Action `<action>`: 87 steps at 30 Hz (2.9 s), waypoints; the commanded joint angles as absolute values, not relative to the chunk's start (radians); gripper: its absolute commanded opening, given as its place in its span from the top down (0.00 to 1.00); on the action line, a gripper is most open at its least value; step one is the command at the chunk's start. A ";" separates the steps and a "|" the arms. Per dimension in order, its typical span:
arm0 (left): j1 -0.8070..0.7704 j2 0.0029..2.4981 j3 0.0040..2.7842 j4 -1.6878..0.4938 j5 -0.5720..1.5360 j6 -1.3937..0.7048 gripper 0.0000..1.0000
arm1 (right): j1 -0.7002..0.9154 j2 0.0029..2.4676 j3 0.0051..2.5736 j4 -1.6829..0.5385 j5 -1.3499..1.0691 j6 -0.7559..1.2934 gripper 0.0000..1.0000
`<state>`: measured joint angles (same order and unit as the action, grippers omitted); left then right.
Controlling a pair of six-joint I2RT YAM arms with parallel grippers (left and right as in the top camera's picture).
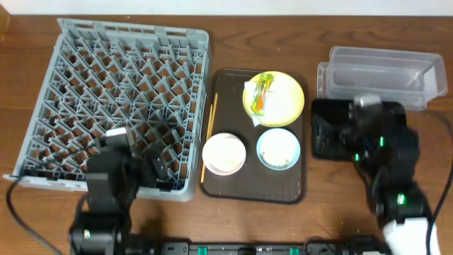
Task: Sort waste into correct bins and load items into the dishwasher
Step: 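Reach the right gripper to the wrapper on the yellow plate and grasp, then carry the wrapper with the right gripper into the clear bin and release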
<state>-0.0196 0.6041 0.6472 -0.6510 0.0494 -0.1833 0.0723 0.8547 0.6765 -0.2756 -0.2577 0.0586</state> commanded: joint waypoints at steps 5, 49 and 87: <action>-0.014 0.836 0.866 -0.794 0.052 -0.177 0.01 | 0.075 1.267 1.091 -0.552 -0.402 0.019 0.01; -0.014 0.860 0.871 -0.810 0.052 -0.178 0.01 | 0.411 2.046 1.387 -0.477 -0.020 0.419 0.95; -0.014 0.860 0.871 -0.815 0.052 -0.178 0.01 | -0.098 1.740 1.388 -0.408 0.193 0.556 0.38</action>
